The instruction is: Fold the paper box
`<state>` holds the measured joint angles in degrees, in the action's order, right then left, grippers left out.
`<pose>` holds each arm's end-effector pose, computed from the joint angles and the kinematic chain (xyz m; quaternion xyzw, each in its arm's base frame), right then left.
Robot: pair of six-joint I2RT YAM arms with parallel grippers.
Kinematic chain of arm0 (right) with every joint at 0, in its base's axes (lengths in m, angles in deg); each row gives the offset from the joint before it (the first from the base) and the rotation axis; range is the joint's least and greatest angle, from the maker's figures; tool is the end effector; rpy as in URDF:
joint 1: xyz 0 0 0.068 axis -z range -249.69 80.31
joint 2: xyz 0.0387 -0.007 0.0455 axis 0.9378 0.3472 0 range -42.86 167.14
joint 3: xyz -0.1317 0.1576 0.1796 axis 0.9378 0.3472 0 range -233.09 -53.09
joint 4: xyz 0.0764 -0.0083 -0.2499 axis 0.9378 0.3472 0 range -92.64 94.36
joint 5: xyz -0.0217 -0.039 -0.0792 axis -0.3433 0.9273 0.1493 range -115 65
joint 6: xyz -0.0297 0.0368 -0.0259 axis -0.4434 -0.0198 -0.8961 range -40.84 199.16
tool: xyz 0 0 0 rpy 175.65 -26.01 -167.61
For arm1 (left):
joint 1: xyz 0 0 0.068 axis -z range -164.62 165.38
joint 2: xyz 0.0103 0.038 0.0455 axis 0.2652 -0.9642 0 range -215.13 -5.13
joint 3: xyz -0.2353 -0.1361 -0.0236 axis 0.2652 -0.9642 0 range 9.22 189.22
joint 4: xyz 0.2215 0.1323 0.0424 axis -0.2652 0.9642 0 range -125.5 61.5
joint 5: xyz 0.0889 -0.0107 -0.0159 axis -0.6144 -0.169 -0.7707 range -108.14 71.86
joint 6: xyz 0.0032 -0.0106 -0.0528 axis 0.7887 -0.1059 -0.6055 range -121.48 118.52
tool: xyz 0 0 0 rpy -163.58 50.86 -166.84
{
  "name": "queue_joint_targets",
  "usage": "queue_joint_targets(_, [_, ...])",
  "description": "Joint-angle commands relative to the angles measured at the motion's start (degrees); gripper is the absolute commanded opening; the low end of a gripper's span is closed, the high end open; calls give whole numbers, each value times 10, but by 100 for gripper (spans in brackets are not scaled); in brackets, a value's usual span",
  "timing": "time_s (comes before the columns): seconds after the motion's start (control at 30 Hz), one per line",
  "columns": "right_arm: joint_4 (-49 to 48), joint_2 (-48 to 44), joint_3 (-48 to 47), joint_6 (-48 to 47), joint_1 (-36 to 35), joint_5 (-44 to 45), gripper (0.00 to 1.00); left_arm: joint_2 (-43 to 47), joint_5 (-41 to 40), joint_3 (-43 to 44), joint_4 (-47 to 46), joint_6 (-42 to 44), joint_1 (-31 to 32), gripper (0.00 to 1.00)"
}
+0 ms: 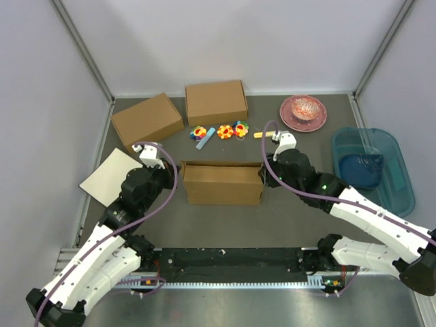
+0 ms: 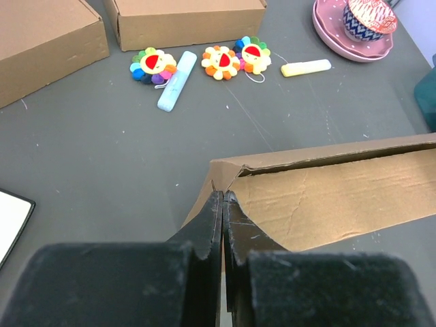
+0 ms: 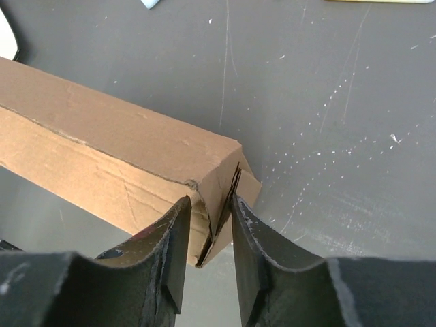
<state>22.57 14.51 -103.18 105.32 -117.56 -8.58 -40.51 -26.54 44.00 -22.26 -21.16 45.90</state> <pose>0.1548 0.1560 0.3063 -0.0960 0.8651 0.1867 0.4556 0.1374 -0.0749 0.2978 0.0291 0.7857 -0.2087 0.5815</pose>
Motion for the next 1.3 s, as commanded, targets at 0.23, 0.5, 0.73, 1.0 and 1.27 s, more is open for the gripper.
queue_joint_targets(0.23, [74, -25, -72, 0, -3, -3, 38, 4, -4, -35, -10, -10, 4, 0])
queue_joint_targets(0.5, [75, -6, -101, -15, -2, 34, 38, -9, -4, -22, -12, -8, 6, 0])
queue_joint_targets(0.73, [74, 27, -110, -24, -2, 43, 27, -7, -5, -29, -12, -10, 8, 0])
queue_joint_targets(1.0, [70, 40, -102, -29, -2, 52, 17, -9, -5, -27, -14, -9, 9, 0])
queue_joint_targets(1.27, [66, 28, -74, -22, -2, 54, 0, -8, 1, -29, -17, -13, 9, 0])
